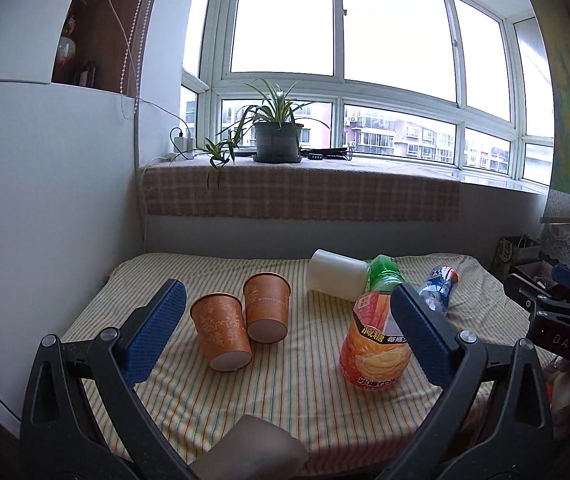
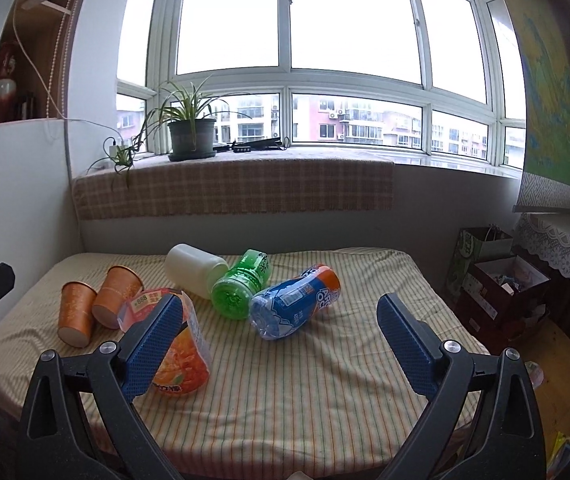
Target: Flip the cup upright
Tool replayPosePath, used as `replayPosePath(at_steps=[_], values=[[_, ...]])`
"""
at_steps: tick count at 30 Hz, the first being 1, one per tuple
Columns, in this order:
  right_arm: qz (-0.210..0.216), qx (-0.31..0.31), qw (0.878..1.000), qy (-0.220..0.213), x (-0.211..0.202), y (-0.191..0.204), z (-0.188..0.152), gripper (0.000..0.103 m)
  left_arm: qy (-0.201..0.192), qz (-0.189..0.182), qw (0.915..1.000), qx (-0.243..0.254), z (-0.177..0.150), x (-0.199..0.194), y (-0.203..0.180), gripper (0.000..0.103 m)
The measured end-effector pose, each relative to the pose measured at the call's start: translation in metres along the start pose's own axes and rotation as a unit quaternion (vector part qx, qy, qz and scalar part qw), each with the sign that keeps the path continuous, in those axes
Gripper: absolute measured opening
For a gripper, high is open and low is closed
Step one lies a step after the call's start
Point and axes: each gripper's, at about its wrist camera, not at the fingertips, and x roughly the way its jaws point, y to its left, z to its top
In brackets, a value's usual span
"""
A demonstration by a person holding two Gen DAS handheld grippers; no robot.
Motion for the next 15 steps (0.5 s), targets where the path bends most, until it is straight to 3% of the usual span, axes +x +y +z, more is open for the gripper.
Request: replayPosePath(at_steps=[15], values=[[0.009, 0.005, 1.000, 0.003, 0.0009, 0.0004, -0.0006, 0.097, -0.003, -0.001, 1.0000, 0.001, 0.0038, -0.0035, -0.0014, 0.103]])
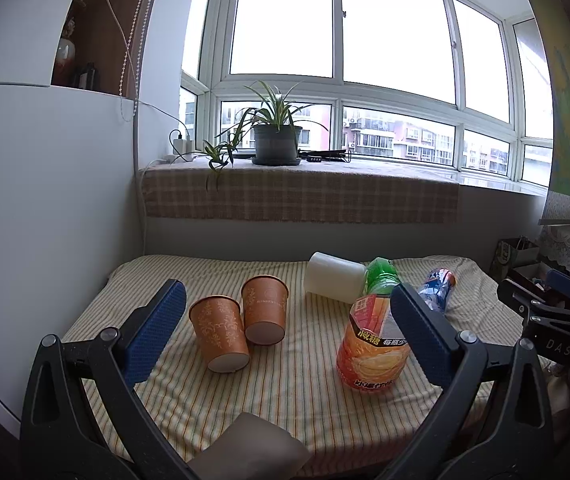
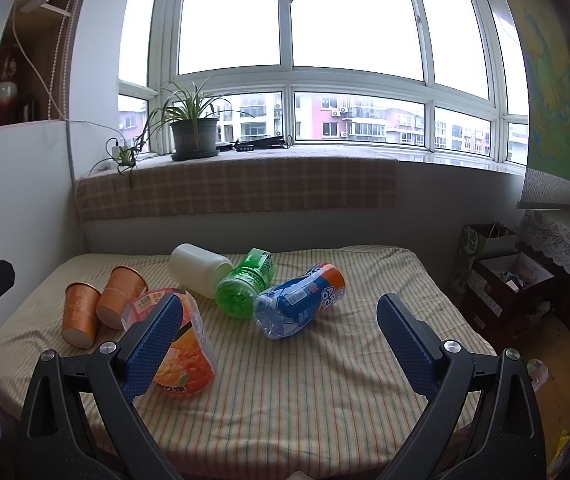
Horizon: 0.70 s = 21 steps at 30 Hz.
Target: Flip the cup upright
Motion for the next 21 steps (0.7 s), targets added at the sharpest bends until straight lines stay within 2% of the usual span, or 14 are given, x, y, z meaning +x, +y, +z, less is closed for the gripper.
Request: replayPosePath(at_steps=[21], values=[[0.006, 0.003, 1.000, 0.009, 0.0027, 0.0000, -0.0035, 0.097, 0.011, 0.004, 0.9999, -0.002, -0.0019, 0.0029, 0.0015, 0.103]])
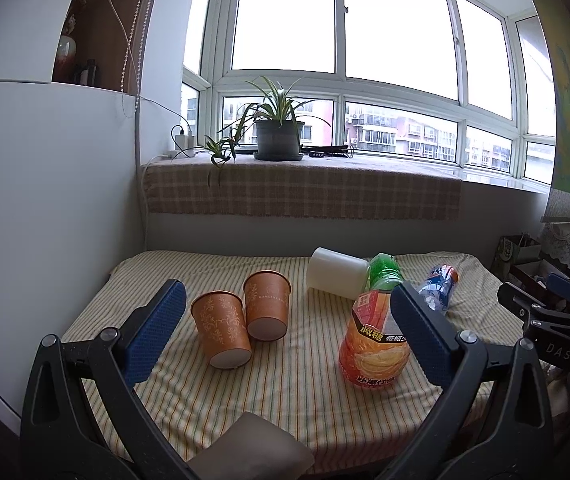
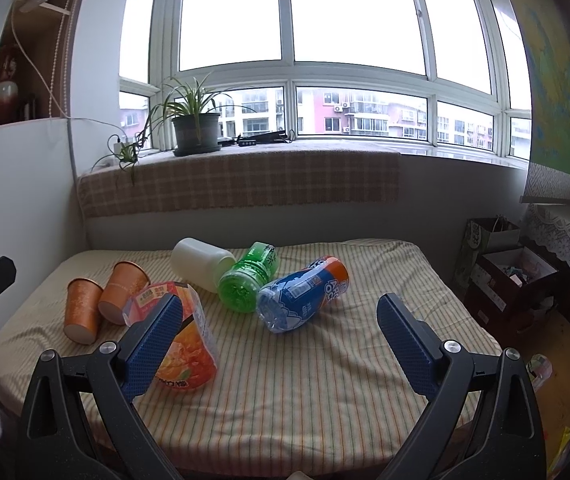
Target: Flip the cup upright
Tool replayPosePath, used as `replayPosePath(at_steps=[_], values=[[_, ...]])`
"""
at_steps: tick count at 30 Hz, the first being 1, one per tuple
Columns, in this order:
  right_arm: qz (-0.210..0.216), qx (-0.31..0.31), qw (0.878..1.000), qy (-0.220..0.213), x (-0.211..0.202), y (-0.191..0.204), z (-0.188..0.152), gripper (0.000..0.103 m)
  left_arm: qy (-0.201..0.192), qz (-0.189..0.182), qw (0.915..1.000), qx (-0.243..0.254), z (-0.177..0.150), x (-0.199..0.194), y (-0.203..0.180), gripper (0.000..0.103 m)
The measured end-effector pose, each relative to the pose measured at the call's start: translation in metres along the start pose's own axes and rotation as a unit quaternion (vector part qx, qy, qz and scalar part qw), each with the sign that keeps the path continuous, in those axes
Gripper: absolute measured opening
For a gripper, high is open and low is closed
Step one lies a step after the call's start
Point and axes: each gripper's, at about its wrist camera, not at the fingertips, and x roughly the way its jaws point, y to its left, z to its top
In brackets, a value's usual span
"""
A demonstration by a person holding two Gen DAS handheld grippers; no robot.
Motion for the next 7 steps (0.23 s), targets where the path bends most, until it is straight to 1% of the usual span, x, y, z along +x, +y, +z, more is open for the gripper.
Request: replayPosePath(at_steps=[7], values=[[0.004, -0.001, 1.000, 0.003, 0.0006, 0.0017, -0.0008, 0.097, -0.005, 0.014, 0.9998, -0.009, -0.0002, -0.0011, 0.0051, 0.103]])
